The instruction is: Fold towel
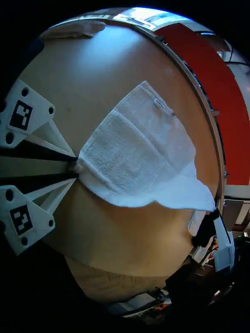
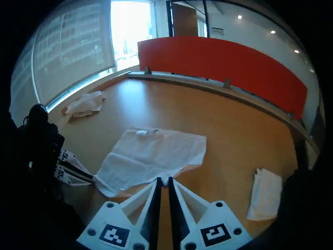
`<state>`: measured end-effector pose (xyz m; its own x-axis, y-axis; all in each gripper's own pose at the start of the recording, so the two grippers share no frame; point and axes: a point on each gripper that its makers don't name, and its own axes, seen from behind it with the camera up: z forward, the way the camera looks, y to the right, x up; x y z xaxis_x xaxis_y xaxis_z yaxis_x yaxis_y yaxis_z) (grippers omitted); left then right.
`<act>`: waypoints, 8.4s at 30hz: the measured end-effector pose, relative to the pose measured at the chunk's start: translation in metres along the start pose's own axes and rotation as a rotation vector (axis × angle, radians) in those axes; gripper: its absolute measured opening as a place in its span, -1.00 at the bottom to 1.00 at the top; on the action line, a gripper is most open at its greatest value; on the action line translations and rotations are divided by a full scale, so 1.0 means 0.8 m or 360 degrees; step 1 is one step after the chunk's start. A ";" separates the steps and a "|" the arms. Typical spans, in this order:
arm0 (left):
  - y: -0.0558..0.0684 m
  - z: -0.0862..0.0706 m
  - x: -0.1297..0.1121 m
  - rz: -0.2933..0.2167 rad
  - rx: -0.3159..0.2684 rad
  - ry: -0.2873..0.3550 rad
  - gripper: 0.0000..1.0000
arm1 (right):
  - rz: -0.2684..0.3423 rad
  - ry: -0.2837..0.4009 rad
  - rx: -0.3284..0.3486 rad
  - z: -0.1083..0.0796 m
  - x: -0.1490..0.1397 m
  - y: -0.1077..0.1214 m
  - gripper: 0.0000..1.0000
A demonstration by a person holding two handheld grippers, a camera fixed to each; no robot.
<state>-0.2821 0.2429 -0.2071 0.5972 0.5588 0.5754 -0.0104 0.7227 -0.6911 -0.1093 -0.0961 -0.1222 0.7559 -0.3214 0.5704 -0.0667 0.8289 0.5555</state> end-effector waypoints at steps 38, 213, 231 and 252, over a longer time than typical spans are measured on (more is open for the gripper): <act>-0.031 -0.024 0.014 -0.0153 -0.0135 0.0012 -0.95 | -0.0011 0.0025 0.0022 -0.001 0.008 -0.009 -0.76; -0.263 -0.138 -0.018 -0.0918 0.0696 0.0173 0.96 | -0.0048 -0.0202 -0.0071 0.129 -0.033 0.081 0.55; -0.256 -0.173 -0.071 -0.1015 0.0760 0.0138 0.96 | -0.0157 -0.0277 -0.0032 0.139 -0.067 0.089 0.47; -0.261 -0.179 -0.076 -0.1013 0.0760 0.0137 0.96 | -0.0199 -0.0341 -0.0002 0.146 -0.079 0.096 -0.20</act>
<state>-0.2013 -0.0005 -0.1602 0.6639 -0.0386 0.7468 0.0225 0.9992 0.0317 -0.2385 -0.0657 -0.0446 0.6028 -0.5110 0.6128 0.0193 0.7771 0.6290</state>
